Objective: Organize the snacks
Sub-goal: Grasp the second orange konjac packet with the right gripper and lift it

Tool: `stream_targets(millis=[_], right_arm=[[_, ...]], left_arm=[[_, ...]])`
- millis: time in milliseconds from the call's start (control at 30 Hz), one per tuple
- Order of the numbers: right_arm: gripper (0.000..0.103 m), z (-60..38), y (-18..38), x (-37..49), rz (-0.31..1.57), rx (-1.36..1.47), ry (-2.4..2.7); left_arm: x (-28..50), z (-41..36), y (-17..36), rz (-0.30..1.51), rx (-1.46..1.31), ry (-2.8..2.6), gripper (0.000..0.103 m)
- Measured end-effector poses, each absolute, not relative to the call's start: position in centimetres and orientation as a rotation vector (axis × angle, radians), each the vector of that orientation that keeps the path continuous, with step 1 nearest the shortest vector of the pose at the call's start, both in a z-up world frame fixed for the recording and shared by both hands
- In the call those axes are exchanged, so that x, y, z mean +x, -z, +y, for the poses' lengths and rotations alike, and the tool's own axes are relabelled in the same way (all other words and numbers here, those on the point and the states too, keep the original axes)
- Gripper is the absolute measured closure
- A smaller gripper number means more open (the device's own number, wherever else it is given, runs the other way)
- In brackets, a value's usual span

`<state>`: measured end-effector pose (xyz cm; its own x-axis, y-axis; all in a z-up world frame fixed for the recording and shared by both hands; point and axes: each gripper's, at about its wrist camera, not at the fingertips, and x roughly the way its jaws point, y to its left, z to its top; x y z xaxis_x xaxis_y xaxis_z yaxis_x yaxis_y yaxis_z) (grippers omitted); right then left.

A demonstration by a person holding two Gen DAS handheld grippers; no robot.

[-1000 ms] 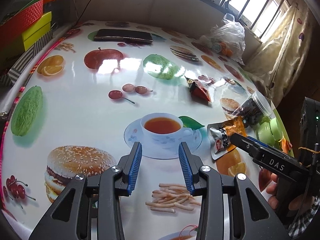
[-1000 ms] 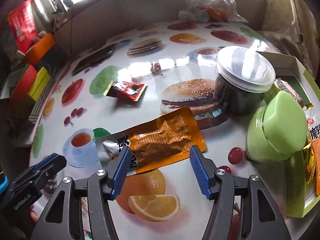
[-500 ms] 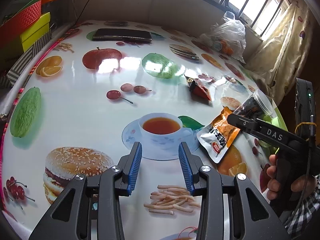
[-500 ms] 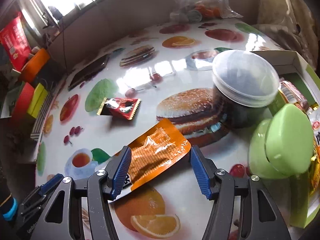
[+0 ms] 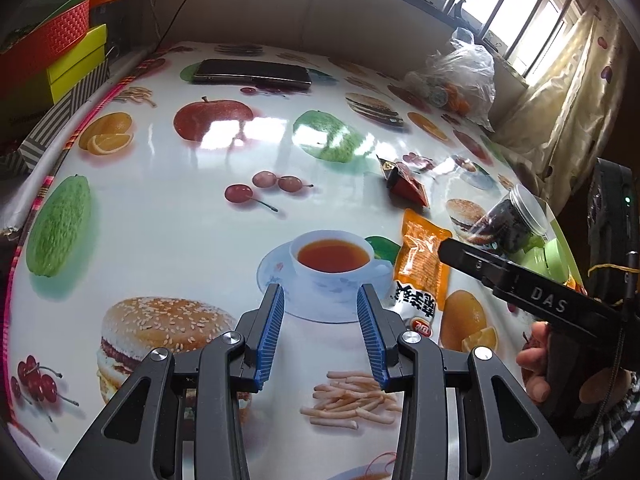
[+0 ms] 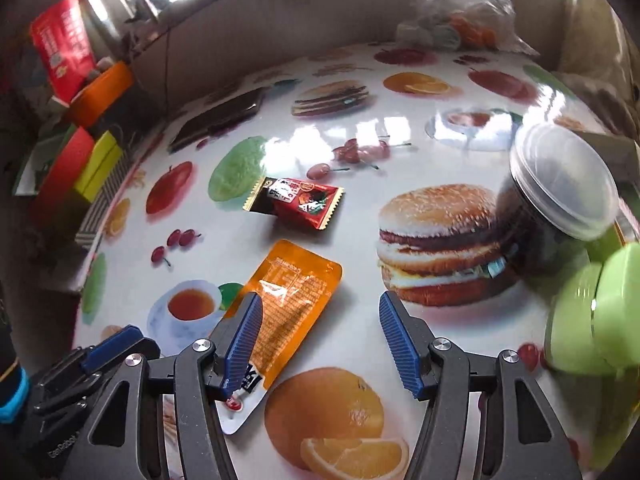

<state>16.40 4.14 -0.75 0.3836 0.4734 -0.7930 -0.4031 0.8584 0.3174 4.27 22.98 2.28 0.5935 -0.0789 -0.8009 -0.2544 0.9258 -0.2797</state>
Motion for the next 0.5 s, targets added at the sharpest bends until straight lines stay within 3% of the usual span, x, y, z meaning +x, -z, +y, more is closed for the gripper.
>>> stream_targets(millis=[300, 500], right_arm=[[0.039, 8.6, 1.1, 15.1, 1.050, -0.018, -0.550], [0.039, 11.5, 1.7, 13.7, 0.984, -0.238, -0.481]], left_arm=[[2.5, 24.7, -2.5, 0.925, -0.412, -0.162, 0.063], [2.3, 25.2, -2.9, 0.920, -0.416, -0.176, 0.063]])
